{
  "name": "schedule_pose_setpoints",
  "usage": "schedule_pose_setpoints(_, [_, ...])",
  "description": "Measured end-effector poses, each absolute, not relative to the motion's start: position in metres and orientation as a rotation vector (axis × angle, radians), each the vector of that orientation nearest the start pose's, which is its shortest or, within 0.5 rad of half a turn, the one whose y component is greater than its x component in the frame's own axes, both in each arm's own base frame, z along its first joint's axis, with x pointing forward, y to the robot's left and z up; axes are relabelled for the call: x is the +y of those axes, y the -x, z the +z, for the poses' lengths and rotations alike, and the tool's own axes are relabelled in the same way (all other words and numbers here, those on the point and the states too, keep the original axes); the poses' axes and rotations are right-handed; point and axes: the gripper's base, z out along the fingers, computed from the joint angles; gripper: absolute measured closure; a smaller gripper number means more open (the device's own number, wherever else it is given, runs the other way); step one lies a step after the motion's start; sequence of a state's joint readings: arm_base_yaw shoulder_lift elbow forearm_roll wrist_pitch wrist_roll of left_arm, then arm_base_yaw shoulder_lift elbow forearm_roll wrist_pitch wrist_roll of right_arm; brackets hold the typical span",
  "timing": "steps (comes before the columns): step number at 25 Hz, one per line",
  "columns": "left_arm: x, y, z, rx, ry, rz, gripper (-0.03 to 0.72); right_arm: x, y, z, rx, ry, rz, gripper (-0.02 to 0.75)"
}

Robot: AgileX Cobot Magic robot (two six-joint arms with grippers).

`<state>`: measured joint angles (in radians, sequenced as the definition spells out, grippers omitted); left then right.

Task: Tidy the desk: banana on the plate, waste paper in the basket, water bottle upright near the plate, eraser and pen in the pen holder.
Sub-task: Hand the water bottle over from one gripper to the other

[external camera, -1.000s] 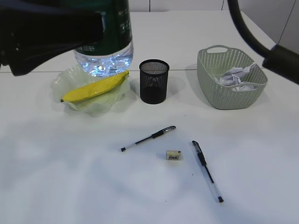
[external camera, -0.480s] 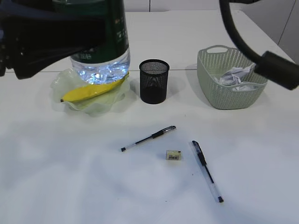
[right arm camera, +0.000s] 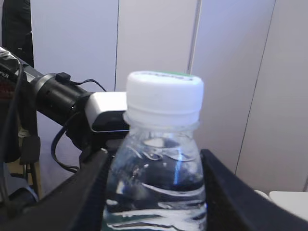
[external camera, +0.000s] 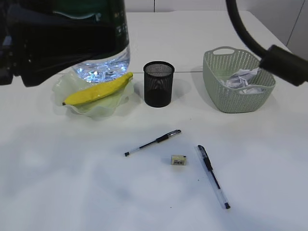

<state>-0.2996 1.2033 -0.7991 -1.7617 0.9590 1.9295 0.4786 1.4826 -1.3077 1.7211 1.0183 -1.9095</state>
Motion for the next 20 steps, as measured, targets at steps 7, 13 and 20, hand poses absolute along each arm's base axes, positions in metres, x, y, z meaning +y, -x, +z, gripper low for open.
schedule_pose_setpoints(7, [-0.1407,-0.2023,0.3387,1.385,-0.976,-0.953,0.099,0.2126,-0.2420,0.4157,1.063,1.172,1.061,0.354])
schedule_pose_setpoints(13, [-0.1412,-0.2020,0.3387,1.384,-0.978,-0.955,0.130,0.2151,-0.2398,0.4157,1.059,1.178,1.070,0.354])
schedule_pose_setpoints(20, [-0.1414,-0.2018,0.3387,1.383,-0.980,-0.954,0.183,0.2150,-0.2400,0.4166,1.057,1.177,1.067,0.354])
